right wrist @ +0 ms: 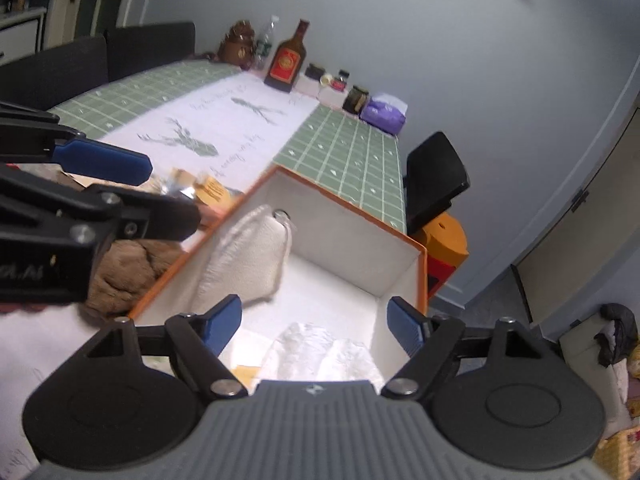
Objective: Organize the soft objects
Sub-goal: 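Open both tools to release the bag and towel in the box, then move both open tools back over the remaining soft items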
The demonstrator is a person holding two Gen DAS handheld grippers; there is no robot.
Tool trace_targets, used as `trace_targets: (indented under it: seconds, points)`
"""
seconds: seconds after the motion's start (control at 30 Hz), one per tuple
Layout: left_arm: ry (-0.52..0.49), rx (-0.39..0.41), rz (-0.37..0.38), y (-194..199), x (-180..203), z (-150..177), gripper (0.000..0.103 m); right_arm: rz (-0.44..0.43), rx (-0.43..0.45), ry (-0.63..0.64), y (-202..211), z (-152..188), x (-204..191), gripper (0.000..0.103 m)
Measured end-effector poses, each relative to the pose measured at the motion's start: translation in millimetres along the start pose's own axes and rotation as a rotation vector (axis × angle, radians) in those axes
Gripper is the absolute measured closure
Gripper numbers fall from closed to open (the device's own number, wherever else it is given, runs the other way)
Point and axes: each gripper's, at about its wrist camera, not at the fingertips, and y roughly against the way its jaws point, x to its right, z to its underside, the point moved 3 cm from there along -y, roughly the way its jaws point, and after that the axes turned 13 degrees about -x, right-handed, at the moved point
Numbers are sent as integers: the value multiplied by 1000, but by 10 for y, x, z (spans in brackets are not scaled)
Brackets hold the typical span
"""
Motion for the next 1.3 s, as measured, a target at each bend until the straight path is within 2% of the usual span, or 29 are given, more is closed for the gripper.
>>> trace_targets:
  seconds: [0.2,0.43,0.57,0.73,0.97,1.1,1.3]
  points:
    - [22,61,-62,255,-159,276,44,-59,135,-65,330,201,-339,23]
    - [57,72,-99,421,-362,579,44,-51,214,-116,423,442,-793,23]
    - [81,82,-131,558,-502,753,44,-104,256,-188,449,570,-961,23]
    - [109,92,-187,704,-694,1020,44,-122,312,-228,497,721,-1271,23]
    - [176,64,-237,755,-998,1411,44,-168,302,-253,406,844,-1668,22]
    - [181,28,-253,744,-1116,1605,44,-184,278,-284,257,902,-1803,19]
    - [167,-36,-255,676,-1261,1825,34,-183,230,-291,42,923,-1892,19]
